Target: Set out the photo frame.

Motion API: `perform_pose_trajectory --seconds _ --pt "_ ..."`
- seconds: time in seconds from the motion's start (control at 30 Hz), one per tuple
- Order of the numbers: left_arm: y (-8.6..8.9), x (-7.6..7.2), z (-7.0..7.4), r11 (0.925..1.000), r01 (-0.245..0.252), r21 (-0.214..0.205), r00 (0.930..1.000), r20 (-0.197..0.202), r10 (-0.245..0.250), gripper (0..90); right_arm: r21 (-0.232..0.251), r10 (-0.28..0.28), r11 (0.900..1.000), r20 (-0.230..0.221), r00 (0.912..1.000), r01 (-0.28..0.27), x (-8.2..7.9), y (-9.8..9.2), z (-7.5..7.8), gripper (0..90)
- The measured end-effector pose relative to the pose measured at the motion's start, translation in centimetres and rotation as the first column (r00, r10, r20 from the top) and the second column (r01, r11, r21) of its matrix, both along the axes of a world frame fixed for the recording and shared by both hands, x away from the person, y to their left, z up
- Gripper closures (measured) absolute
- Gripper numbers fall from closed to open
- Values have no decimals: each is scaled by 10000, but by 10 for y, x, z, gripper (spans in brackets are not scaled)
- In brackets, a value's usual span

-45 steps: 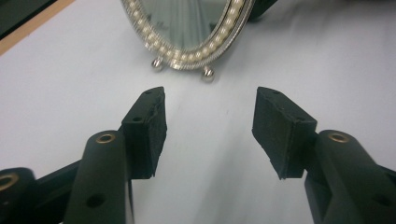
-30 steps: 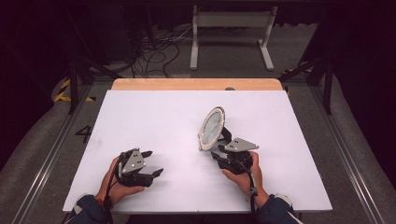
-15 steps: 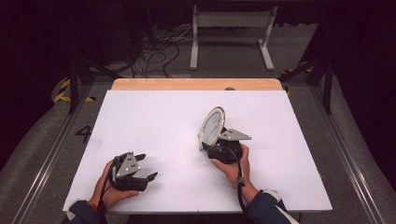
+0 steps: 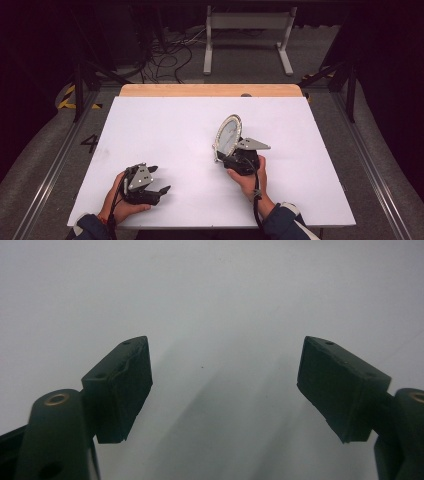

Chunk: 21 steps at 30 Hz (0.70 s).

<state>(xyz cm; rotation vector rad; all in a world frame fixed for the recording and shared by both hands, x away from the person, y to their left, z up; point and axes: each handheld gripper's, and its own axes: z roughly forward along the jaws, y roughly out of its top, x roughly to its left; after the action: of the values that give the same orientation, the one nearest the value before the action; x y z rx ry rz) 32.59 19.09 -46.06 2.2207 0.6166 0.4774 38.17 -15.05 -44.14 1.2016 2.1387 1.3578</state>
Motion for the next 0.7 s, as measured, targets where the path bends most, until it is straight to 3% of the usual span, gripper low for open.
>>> perform_pose_trajectory --seconds 0.2,0.43,0.7 --pt "0 -1 1 10000 -7 -54 10000 13 7 223 45 450 9990 -223 9987 -449 -5 -10 1 642" --pt "-1 0 2 9999 91 -64 10000 -8 -91 218 -116 924 9956 -183 9956 -927 -8 -18 1 660" --pt "-8 8 3 9995 230 -196 9997 -14 -230 207 -17 1310 9914 -395 9906 -1312 -12 -26 3 715"
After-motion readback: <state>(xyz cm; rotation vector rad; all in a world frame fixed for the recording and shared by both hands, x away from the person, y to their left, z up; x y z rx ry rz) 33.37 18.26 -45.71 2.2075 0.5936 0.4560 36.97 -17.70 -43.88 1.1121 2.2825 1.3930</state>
